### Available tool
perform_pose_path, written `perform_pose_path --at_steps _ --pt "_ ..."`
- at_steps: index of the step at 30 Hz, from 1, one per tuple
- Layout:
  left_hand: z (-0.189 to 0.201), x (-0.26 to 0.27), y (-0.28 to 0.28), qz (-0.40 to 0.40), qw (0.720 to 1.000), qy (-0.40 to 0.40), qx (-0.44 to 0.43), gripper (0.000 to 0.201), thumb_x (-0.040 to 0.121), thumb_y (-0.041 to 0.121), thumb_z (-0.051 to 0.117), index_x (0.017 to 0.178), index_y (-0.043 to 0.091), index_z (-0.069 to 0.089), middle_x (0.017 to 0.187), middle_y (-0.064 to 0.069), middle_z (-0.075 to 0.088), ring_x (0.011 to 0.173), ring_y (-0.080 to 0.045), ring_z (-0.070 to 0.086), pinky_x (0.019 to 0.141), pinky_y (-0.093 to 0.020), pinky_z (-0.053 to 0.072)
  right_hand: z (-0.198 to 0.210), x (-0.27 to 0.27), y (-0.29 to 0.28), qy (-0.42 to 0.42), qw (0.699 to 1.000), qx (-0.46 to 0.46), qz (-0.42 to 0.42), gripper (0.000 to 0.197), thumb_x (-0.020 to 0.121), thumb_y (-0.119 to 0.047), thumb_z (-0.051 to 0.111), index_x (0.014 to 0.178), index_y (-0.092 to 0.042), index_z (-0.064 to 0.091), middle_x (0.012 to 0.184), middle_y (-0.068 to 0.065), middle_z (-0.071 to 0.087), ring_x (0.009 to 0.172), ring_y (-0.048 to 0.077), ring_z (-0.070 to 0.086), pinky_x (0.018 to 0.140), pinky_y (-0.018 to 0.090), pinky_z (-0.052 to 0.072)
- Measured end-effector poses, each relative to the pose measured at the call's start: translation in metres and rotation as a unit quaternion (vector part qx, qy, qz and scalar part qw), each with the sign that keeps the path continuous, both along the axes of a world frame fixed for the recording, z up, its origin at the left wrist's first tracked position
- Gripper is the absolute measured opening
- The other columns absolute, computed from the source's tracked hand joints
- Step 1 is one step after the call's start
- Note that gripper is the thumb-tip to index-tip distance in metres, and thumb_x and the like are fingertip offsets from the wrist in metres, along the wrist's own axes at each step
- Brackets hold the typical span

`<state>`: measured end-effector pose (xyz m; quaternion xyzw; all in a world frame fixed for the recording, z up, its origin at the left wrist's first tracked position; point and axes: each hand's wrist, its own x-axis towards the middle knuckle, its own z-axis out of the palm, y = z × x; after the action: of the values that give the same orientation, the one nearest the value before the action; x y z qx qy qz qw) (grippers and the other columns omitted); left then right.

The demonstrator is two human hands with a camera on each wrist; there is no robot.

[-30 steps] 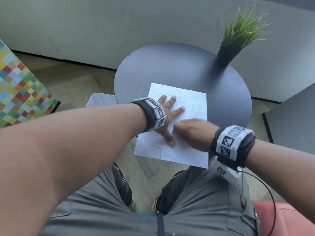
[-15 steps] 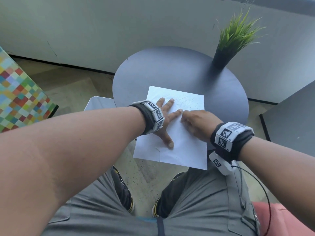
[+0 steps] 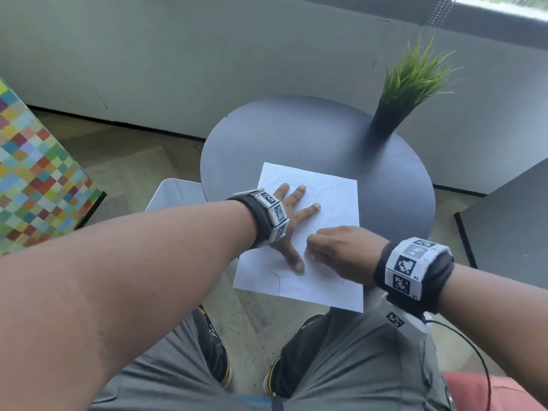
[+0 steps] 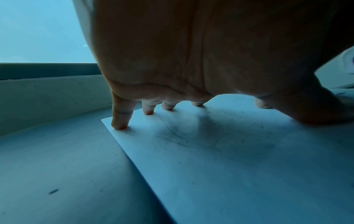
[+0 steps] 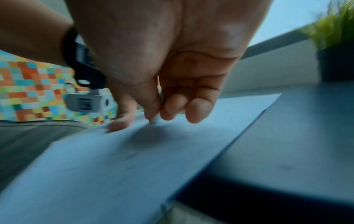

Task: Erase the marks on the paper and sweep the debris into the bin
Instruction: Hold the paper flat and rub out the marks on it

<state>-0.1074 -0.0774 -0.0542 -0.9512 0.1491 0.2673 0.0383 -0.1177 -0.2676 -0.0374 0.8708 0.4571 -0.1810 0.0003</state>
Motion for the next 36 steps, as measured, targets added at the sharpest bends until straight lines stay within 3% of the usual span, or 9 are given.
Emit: perform_pose_path --at_steps 5,8,12,17,19,23,27,32,36 --pt "0.007 -0.001 0.005 0.022 1.0 0.0 -0.014 0.138 0.041 0.091 0.063 0.146 0.05 -0.016 0.159 -0.002 -0.027 0.147 -0.034 -0.018 0.113 -0.066 0.013 0.006 0.022 -0.013 -0.001 0.992 0.034 -0.119 0.016 0.096 -0.03 0.05 0.107 -0.023 0.059 0.106 -0.004 0.068 0.097 0.023 0.059 0.078 0.031 0.046" --pt "0.008 -0.006 0.015 0.035 0.999 -0.023 -0.014 0.135 0.043 0.094 0.059 0.148 0.048 -0.011 0.16 -0.004 -0.019 0.148 -0.032 -0.01 0.114 -0.061 0.016 0.003 0.021 -0.016 0.031 0.988 0.038 -0.146 0.016 0.097 -0.031 0.052 0.109 -0.025 0.061 0.11 -0.005 0.066 0.1 0.022 0.058 0.079 0.029 0.044" --pt "0.007 -0.009 0.016 0.036 0.999 -0.028 -0.017 0.135 0.045 0.095 0.056 0.149 0.045 -0.012 0.161 -0.005 -0.017 0.148 -0.032 -0.011 0.116 -0.059 0.012 0.003 0.025 -0.007 -0.011 0.98 0.036 -0.195 0.015 0.097 -0.031 0.047 0.105 -0.026 0.058 0.108 0.001 0.063 0.102 0.027 0.056 0.082 0.034 0.046" --pt "0.008 -0.011 0.014 0.037 0.999 -0.018 0.0 0.135 0.046 0.096 0.054 0.149 0.043 -0.017 0.16 -0.005 -0.021 0.147 -0.033 -0.015 0.112 -0.066 0.013 0.002 -0.011 0.02 0.044 0.998 0.0 -0.051 0.016 0.096 -0.023 0.043 0.109 -0.025 0.052 0.105 0.001 0.059 0.097 0.026 0.055 0.082 0.041 0.048" --pt "0.008 -0.012 0.014 0.04 0.999 -0.013 -0.002 0.135 0.047 0.096 0.054 0.148 0.044 -0.018 0.16 -0.005 -0.023 0.147 -0.033 -0.016 0.11 -0.068 0.013 0.002 0.004 0.015 0.027 0.998 -0.005 -0.061 0.017 0.095 -0.023 0.045 0.109 -0.028 0.052 0.107 -0.002 0.06 0.099 0.024 0.056 0.083 0.039 0.048" --pt "0.009 -0.012 0.014 0.041 0.999 -0.013 0.001 0.135 0.046 0.096 0.054 0.148 0.045 -0.019 0.159 -0.004 -0.024 0.147 -0.033 -0.016 0.109 -0.07 0.014 0.001 0.032 0.011 -0.06 0.982 -0.001 -0.18 0.017 0.094 -0.026 0.043 0.105 -0.021 0.054 0.108 0.007 0.064 0.099 0.031 0.057 0.081 0.036 0.049" --pt "0.011 -0.013 0.013 0.041 0.999 -0.009 0.01 0.136 0.046 0.096 0.054 0.148 0.044 -0.019 0.159 -0.004 -0.026 0.147 -0.034 -0.016 0.109 -0.07 0.015 -0.001 -0.002 0.032 -0.003 0.999 -0.008 -0.046 0.013 0.093 -0.02 0.046 0.105 -0.017 0.051 0.101 0.005 0.061 0.093 0.028 0.057 0.076 0.037 0.047" --pt "0.011 -0.008 0.009 0.039 0.999 -0.018 0.012 0.139 0.045 0.093 0.06 0.149 0.043 -0.017 0.159 -0.008 -0.023 0.146 -0.039 -0.013 0.11 -0.066 0.019 0.005 0.047 0.014 -0.097 0.982 -0.04 -0.158 0.014 0.094 -0.023 0.041 0.105 -0.018 0.048 0.103 0.01 0.064 0.088 0.032 0.057 0.075 0.037 0.049" --pt "0.01 -0.006 0.01 0.032 0.999 -0.015 0.021 0.141 0.041 0.095 0.058 0.148 0.044 -0.018 0.159 -0.007 -0.024 0.145 -0.042 -0.013 0.109 -0.066 0.019 0.003 0.016 0.034 -0.032 0.997 -0.053 -0.041 0.015 0.095 -0.019 0.042 0.109 -0.019 0.046 0.103 0.008 0.062 0.092 0.031 0.058 0.077 0.04 0.049"
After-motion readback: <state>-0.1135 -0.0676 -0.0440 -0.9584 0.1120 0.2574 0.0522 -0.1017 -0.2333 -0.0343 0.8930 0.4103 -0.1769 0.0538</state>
